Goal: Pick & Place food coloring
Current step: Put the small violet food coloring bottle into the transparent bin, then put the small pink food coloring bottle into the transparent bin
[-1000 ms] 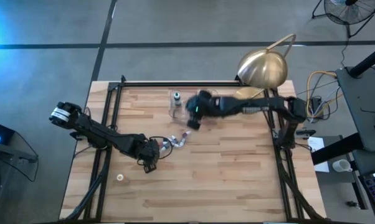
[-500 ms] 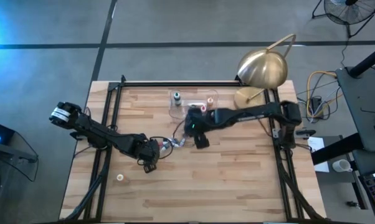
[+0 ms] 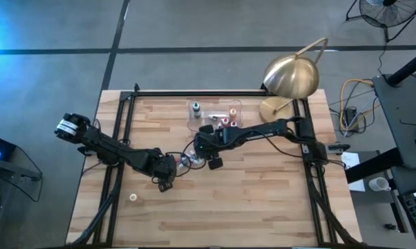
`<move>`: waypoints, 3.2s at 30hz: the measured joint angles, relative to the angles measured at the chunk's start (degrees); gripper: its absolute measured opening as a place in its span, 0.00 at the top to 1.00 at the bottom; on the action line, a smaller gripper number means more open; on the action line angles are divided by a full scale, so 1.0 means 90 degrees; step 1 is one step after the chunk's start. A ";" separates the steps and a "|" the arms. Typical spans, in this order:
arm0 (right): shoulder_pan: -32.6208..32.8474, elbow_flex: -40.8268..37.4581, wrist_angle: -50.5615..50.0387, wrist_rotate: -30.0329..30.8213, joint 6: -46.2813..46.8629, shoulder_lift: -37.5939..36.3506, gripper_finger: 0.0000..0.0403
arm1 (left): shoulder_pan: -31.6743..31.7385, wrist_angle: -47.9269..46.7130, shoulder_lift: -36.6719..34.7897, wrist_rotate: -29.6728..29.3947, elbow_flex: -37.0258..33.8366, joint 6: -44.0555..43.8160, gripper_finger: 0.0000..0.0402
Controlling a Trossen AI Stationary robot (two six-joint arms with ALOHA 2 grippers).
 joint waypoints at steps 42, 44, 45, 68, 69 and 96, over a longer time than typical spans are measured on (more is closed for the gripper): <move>-0.0985 0.0299 -0.0885 0.0272 0.3681 -0.1773 0.62 | 0.0146 0.0358 -0.0008 -0.0045 -0.0004 0.0058 0.52; -0.1019 0.0347 -0.1114 0.0124 0.3683 -0.1842 0.57 | 0.0207 0.0329 -0.0025 0.0104 0.0068 0.0125 0.52; -0.1000 0.0356 -0.1218 0.0132 0.3682 -0.1883 0.55 | 0.0234 0.0325 -0.0038 0.0173 0.0115 0.0157 0.52; 0.0074 -0.1722 -0.2182 0.1356 0.5293 -0.3712 0.42 | -0.0020 -0.0282 -0.0854 0.0327 0.0507 0.3116 0.52; 0.0116 -0.1794 -0.2141 0.1357 0.5354 -0.3713 0.42 | -0.0045 -0.0244 -0.0753 0.0266 0.0474 0.3045 0.52; 0.0238 -0.1888 -0.1953 0.1695 0.5682 -0.3654 0.42 | 0.1598 0.0005 -0.0652 -0.0087 0.1656 0.3032 0.92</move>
